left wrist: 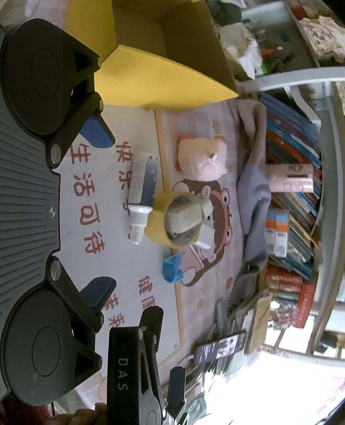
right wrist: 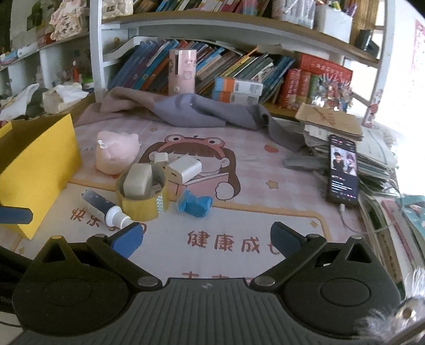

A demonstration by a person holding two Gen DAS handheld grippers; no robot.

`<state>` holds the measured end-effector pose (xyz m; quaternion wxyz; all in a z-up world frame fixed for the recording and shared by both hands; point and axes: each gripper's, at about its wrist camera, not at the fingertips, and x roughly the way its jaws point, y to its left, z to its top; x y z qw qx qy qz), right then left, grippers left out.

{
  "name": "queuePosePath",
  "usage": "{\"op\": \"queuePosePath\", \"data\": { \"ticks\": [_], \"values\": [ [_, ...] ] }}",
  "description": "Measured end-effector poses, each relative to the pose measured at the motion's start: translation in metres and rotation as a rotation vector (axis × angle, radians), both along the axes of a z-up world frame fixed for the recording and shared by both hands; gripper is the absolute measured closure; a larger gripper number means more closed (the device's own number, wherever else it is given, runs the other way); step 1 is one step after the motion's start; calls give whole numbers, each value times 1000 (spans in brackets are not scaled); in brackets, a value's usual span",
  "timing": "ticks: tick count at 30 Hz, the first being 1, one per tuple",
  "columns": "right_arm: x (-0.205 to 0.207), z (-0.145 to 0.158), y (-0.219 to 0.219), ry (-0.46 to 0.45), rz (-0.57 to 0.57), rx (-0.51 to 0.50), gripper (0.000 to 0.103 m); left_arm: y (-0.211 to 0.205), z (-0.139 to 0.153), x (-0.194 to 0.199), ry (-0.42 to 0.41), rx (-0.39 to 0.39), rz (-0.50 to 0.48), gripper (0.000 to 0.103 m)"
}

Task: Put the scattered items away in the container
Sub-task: 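Close the right gripper on the small blue toy while the left tool approaches the white tube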

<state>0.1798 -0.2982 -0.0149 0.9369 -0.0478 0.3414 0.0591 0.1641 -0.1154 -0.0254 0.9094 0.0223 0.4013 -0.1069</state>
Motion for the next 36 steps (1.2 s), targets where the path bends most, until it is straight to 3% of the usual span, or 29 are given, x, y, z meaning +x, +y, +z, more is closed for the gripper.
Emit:
{"op": "queuePosePath", "data": {
  "ticks": [10, 17, 25, 32, 36],
  "values": [
    [51, -17, -8, 59, 76, 16, 2, -1, -6, 24, 53, 22, 132, 0],
    [86, -33, -9, 103, 122, 29, 11, -4, -9, 41, 80, 39, 194, 0],
    [117, -50, -10, 147, 155, 34, 15, -1, -19, 65, 133, 11, 292, 0],
    [133, -63, -5, 175, 205, 26, 26, 4, -27, 82, 147, -33, 370, 2],
    [139, -68, -1, 202, 223, 32, 30, 9, -34, 93, 182, -103, 416, 14]
  ]
}}
